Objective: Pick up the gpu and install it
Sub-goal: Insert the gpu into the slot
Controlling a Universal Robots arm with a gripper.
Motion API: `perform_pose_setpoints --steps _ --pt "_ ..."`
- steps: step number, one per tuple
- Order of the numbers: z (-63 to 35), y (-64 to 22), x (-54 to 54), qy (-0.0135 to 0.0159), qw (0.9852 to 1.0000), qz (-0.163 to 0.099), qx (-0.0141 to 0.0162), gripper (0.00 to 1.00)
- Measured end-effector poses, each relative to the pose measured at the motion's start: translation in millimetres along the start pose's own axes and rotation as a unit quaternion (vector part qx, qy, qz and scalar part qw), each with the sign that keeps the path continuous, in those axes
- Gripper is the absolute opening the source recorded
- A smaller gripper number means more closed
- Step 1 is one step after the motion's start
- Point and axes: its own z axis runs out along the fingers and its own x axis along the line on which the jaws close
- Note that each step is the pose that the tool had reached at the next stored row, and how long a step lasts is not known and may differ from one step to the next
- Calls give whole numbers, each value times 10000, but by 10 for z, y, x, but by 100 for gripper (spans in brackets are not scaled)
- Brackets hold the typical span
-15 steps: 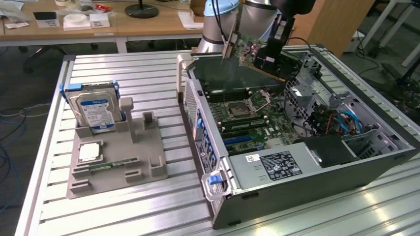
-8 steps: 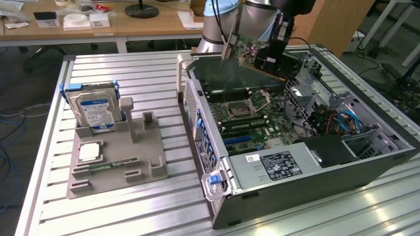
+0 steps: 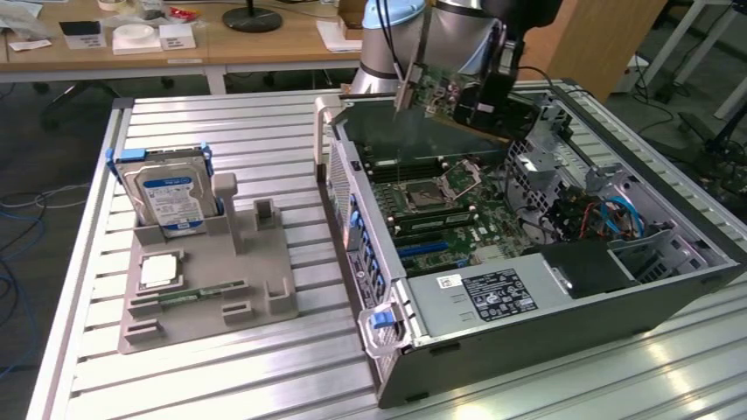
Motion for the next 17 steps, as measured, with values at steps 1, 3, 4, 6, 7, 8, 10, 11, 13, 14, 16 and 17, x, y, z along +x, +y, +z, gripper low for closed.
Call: perform_pose_setpoints --steps 1,3,4,6,7,8,10,11,13,14,16,17 --pt "4 0 0 -24 10000 -10 40 28" --pt "11 1 0 -69 9999 -20 122 28" --pt "15 1 0 -92 9998 -26 165 28" --pt "23 0 0 -126 9997 -39 224 28" --pt "28 1 0 -144 9996 -41 252 28" --pt "33 1 0 -160 9995 -41 279 28" --pt "43 1 0 -187 9993 -40 312 28" --pt "49 1 0 -198 9993 -43 324 28" --pt "53 0 0 -202 9992 -84 328 28" --pt "60 1 0 -208 9991 -187 326 28" --pt "64 -1 -1 -214 9988 -311 323 28" --pt "67 -2 -1 -218 9985 -387 321 28"
